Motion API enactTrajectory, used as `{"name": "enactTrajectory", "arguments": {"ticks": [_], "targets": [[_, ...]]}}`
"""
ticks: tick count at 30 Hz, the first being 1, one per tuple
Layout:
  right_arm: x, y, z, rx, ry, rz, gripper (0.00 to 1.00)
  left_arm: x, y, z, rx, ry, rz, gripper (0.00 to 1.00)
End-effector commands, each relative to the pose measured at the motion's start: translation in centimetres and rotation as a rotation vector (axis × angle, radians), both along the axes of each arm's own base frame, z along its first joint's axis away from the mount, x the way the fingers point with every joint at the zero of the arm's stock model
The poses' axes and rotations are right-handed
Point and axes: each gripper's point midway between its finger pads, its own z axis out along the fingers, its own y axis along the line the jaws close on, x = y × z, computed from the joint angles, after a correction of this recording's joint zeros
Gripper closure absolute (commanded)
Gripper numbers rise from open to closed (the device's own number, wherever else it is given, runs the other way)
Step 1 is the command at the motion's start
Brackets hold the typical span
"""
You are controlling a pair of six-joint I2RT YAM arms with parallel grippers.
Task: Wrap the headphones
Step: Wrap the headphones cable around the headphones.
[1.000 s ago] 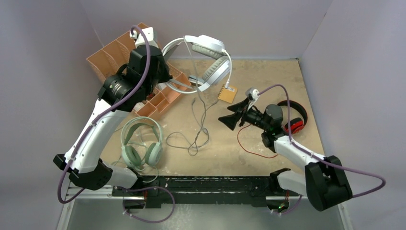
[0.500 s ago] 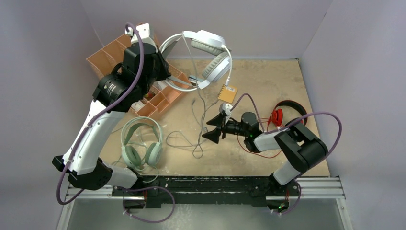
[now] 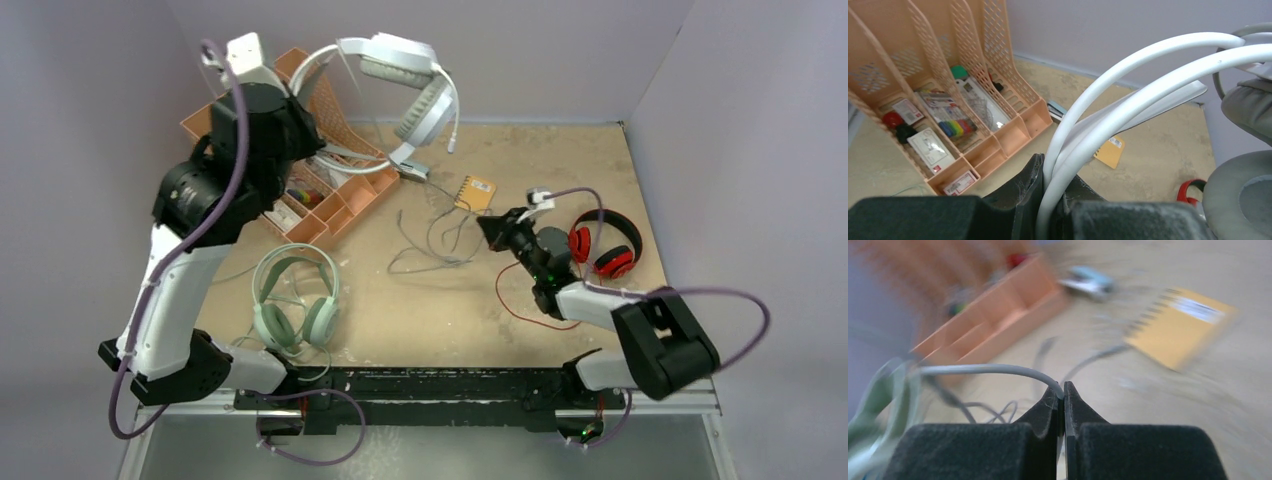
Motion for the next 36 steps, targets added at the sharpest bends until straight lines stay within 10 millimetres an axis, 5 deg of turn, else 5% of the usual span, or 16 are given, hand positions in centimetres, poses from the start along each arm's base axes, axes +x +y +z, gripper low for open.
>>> {"name": "enactTrajectory", "arguments": {"ticks": [1,9,19,21,26,31,36], "targets": [[0.5,-11.4,-7.1,-0.151,0.376,-0.630,1.00,-4.5,5.6,11.0,-0.217,-0.293,0.116,1.00],[-3.0,-17.3,-10.7,-0.179,0.529,-0.850,1.00,-9.7,12.2,15.3,-0.252,-0.437,0.254,1.00],[-4.2,-19.5,-12.6,-0.138,0.690,-0.937,0.95,-10.6,13.6,14.6,-0.229,-0.422,0.304,1.00],[-3.4,-18.3,-11.8,-0.142,0.660,-0.846,0.86,-10.3,13.4,14.3,-0.220,-0.412,0.304,1.00],[-1.1,-9.6,-6.4,-0.209,0.389,-0.248,0.59,-7.0,9.3,11.8,-0.185,-0.325,0.209,1.00],[-1.7,-5.7,-4.0,-0.269,0.299,0.044,0.42,-3.5,5.2,8.6,-0.150,-0.223,0.136,1.00],[-3.7,-1.3,2.3,-0.311,0.049,0.279,0.20,-1.1,2.8,6.2,-0.115,-0.156,0.107,1.00]]}}
